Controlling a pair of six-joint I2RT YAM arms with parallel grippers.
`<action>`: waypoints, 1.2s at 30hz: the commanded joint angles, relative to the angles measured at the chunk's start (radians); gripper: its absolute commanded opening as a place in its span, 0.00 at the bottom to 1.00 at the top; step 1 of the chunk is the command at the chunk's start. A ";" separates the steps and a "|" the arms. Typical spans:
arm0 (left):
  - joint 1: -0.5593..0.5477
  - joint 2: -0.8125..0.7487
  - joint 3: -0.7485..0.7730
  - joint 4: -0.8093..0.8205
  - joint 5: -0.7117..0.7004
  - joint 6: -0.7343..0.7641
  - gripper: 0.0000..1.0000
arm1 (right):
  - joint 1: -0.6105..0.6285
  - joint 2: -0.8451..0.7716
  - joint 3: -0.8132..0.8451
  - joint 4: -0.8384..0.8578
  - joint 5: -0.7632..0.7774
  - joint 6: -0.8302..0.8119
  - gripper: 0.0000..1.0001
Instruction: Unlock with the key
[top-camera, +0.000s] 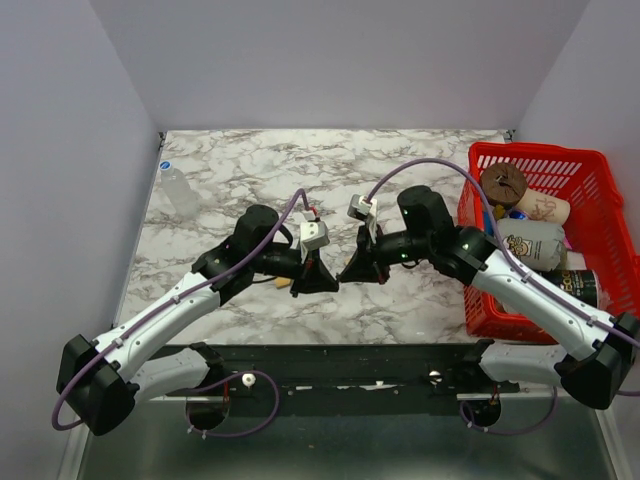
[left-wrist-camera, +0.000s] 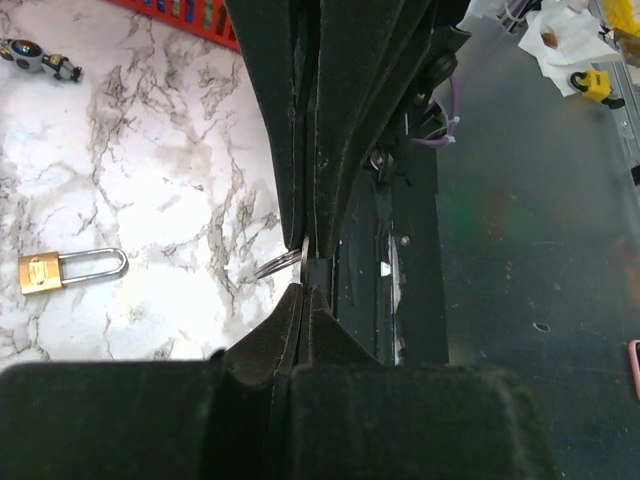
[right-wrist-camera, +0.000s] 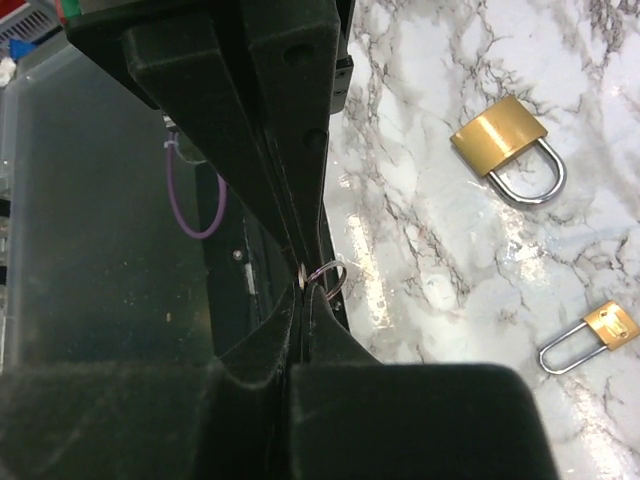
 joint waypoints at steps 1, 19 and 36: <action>-0.004 -0.017 0.023 0.019 0.016 0.002 0.00 | 0.010 -0.012 -0.061 0.130 -0.014 0.071 0.01; 0.007 -0.512 -0.310 0.457 -0.580 -0.489 0.89 | 0.009 -0.176 -0.347 0.791 0.267 0.471 0.01; 0.004 -0.437 -0.466 0.924 -0.645 -0.842 0.81 | 0.010 -0.177 -0.471 1.214 0.209 0.678 0.01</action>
